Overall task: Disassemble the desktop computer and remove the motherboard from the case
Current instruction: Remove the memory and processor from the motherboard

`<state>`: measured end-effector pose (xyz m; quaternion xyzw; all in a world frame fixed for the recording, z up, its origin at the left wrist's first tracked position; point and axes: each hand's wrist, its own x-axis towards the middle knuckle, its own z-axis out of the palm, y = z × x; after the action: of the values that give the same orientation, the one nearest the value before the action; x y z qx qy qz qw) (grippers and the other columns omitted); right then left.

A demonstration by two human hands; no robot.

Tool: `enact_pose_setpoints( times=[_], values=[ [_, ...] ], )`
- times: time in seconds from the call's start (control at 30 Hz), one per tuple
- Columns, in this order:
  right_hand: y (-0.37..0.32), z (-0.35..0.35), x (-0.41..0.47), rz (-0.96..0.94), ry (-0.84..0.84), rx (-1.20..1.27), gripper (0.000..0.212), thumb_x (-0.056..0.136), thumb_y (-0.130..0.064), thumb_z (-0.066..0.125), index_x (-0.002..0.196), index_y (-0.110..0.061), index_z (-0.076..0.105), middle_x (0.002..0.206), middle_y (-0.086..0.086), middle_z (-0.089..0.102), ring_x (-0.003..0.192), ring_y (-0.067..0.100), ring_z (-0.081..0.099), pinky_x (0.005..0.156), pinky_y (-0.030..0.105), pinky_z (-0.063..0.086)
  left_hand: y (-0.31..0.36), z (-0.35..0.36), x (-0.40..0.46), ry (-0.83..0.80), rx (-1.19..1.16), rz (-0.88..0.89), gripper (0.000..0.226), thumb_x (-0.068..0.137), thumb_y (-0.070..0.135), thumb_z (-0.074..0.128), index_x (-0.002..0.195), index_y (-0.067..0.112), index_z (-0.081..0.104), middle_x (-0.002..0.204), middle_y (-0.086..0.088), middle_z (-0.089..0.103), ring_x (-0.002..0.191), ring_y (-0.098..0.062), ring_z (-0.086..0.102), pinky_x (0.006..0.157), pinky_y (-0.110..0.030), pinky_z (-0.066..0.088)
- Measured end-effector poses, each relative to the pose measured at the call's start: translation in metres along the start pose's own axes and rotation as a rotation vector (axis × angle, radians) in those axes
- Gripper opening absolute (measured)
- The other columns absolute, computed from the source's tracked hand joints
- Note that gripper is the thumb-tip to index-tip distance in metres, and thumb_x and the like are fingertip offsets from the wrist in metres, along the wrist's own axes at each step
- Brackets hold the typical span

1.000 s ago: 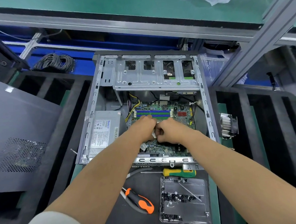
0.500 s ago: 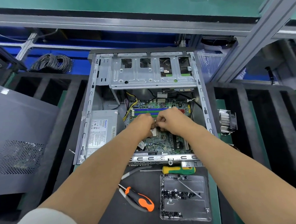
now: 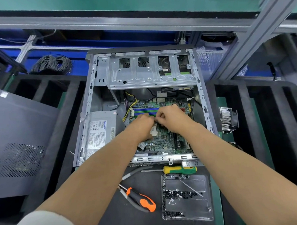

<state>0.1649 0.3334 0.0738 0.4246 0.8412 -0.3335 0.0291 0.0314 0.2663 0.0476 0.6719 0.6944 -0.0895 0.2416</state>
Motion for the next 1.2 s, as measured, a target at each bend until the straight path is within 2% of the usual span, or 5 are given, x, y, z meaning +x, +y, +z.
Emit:
enact_pose_setpoints(
  times=[0.33,0.6,0.73,0.9,1.2],
  values=[
    [0.002,0.002,-0.005,-0.002,-0.072,0.048,0.003,0.088,-0.017,0.066,0.085,-0.017,0.067,0.088,0.005,0.068,0.085,0.023,0.063,0.094,0.034,0.048,0.002,-0.003,0.0,-0.007,-0.006,0.019,0.047,0.074,0.024,0.079,0.114,0.011,0.058,0.113,-0.01,0.054,0.107,-0.027,0.053,0.083,-0.033,0.044],
    [0.0,-0.001,-0.005,-0.015,-0.059,0.025,0.007,0.09,-0.014,0.063,0.089,-0.014,0.069,0.087,0.007,0.069,0.085,0.021,0.062,0.083,0.04,0.056,0.003,-0.007,0.0,-0.03,-0.014,0.011,0.039,0.074,0.023,0.078,0.107,0.01,0.06,0.108,-0.01,0.055,0.088,-0.021,0.044,0.072,-0.03,0.039],
    [-0.002,-0.004,-0.002,-0.003,-0.006,-0.035,0.013,0.094,-0.016,0.059,0.092,-0.016,0.071,0.078,0.003,0.07,0.077,0.019,0.066,0.079,0.039,0.057,0.002,-0.003,0.001,-0.014,-0.046,-0.002,0.05,0.072,0.024,0.08,0.115,0.011,0.057,0.115,-0.008,0.052,0.105,-0.026,0.053,0.084,-0.034,0.047],
    [-0.004,-0.006,0.001,0.013,-0.025,-0.07,0.017,0.098,-0.022,0.055,0.1,-0.015,0.07,0.087,0.01,0.067,0.089,0.027,0.065,0.086,0.042,0.055,0.001,0.001,0.001,0.003,-0.041,-0.01,0.064,0.071,0.029,0.084,0.123,0.009,0.053,0.123,-0.01,0.05,0.117,-0.029,0.05,0.096,-0.038,0.046],
    [-0.004,-0.002,0.007,-0.019,-0.027,-0.16,0.018,0.101,-0.017,0.05,0.102,-0.011,0.067,0.098,0.013,0.065,0.099,0.032,0.057,0.083,0.041,0.053,-0.001,0.0,0.0,0.008,-0.046,-0.014,0.053,0.075,0.026,0.082,0.118,0.01,0.056,0.12,-0.012,0.052,0.112,-0.03,0.052,0.091,-0.038,0.046]
  ],
)
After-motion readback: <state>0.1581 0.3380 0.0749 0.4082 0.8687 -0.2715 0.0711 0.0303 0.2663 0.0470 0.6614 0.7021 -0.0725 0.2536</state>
